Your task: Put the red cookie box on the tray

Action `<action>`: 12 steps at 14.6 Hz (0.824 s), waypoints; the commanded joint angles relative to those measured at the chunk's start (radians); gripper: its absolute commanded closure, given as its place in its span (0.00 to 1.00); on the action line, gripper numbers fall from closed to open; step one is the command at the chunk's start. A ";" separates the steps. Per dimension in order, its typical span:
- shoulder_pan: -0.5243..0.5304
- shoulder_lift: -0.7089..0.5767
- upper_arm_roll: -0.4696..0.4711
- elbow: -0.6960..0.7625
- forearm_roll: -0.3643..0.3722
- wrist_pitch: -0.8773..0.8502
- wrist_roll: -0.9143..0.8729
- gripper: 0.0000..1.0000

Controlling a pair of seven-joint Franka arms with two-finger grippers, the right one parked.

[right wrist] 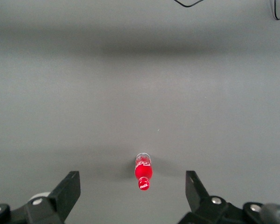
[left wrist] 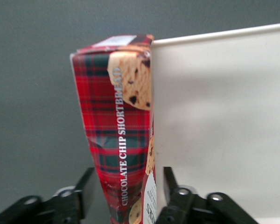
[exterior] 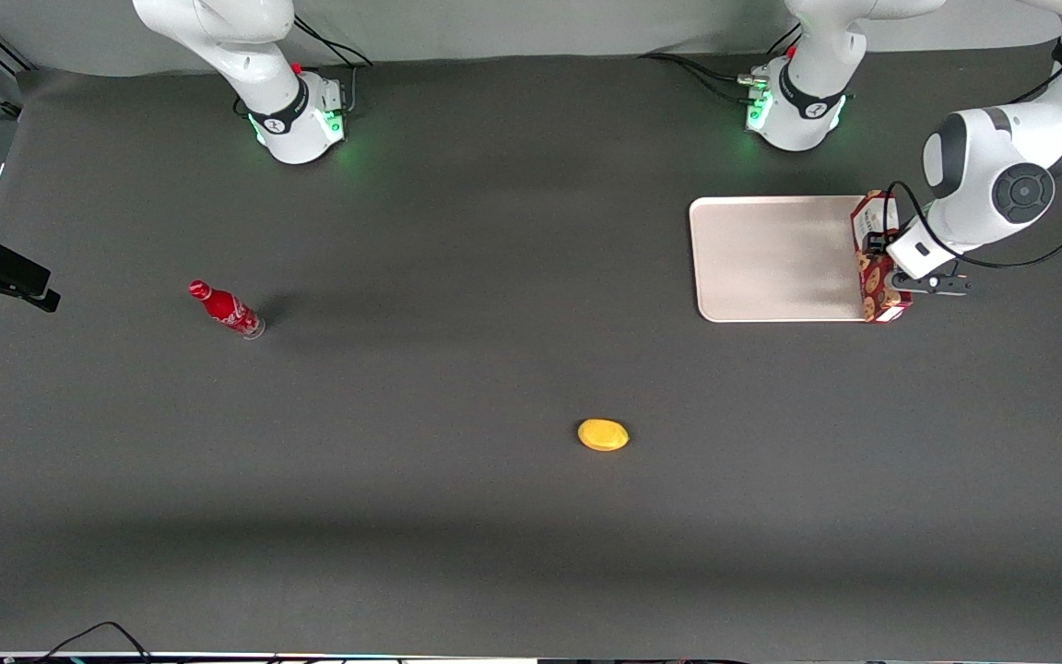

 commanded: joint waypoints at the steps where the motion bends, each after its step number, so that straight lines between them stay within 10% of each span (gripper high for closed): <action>1: -0.004 -0.026 0.005 0.072 0.017 -0.062 0.014 0.00; 12: -0.016 0.028 -0.091 0.789 -0.162 -0.626 -0.030 0.00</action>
